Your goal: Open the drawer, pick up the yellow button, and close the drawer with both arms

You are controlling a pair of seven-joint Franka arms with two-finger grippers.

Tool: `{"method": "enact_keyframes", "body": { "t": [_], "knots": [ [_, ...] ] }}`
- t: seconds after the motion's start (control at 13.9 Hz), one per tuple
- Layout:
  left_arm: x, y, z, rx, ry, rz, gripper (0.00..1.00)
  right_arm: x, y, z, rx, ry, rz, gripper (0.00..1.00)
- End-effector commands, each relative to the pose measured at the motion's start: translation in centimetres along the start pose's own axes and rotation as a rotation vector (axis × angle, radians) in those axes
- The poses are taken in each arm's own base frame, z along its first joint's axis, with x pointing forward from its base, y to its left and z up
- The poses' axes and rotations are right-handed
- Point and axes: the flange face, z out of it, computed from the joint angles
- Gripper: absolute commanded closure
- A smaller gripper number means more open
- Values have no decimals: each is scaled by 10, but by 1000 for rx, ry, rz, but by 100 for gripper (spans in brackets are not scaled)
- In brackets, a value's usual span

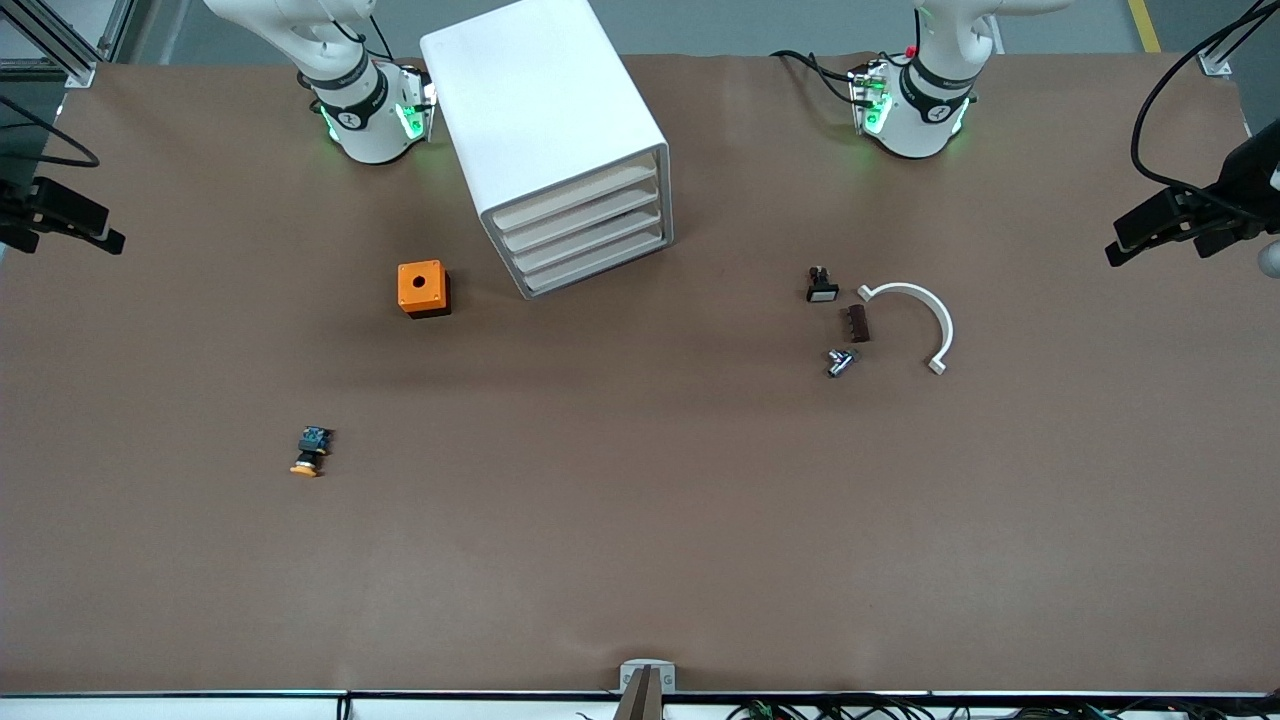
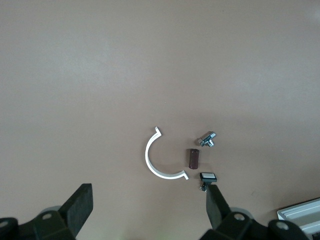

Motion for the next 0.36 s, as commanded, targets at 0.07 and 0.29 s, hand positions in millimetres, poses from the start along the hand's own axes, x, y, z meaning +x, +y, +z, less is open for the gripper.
{"method": "enact_keyframes", "body": {
  "t": [0.07, 0.29],
  "knots": [
    [0, 0, -4, 10, 0, 6, 0, -19, -2, -1, -1, 38, 2, 0],
    [0, 0, -3, 11, -1, 6, 0, -16, -2, -3, -16, 59, -2, 0]
  ]
}}
